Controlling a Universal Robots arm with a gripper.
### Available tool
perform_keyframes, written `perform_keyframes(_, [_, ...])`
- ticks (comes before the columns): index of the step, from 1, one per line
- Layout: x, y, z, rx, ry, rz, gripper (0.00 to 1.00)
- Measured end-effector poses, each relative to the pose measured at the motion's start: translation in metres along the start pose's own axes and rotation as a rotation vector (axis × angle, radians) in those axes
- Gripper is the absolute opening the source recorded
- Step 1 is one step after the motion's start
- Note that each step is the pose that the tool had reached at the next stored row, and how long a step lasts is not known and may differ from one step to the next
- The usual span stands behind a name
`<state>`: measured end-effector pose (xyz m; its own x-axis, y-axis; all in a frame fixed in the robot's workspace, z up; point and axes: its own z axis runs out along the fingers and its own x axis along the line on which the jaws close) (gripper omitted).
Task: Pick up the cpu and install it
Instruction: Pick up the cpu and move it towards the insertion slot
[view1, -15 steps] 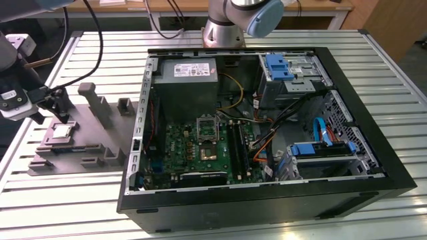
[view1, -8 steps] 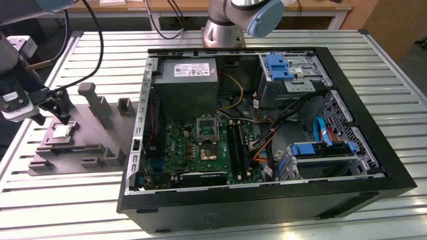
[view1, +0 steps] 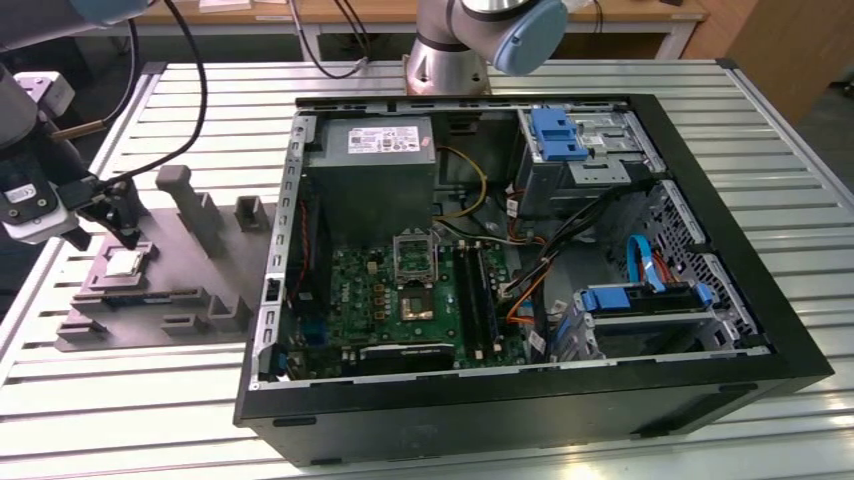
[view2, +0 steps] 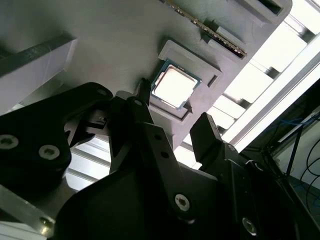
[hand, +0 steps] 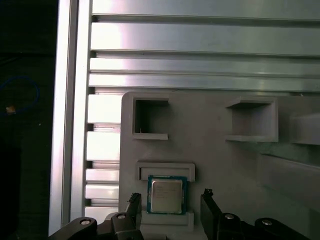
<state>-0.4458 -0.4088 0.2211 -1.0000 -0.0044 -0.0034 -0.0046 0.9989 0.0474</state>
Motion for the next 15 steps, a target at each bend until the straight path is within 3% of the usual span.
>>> perform_keyframes(3, [0.0017,-0.0012,0.0028,0.0,0.0001,0.0,0.59])
perform_keyframes(8, [0.0025,-0.0028,0.0154,0.0001,0.0001,0.003,0.59])
perform_keyframes(15, [0.0018,-0.004,0.0269,0.0001,-0.0004,0.013,0.59])
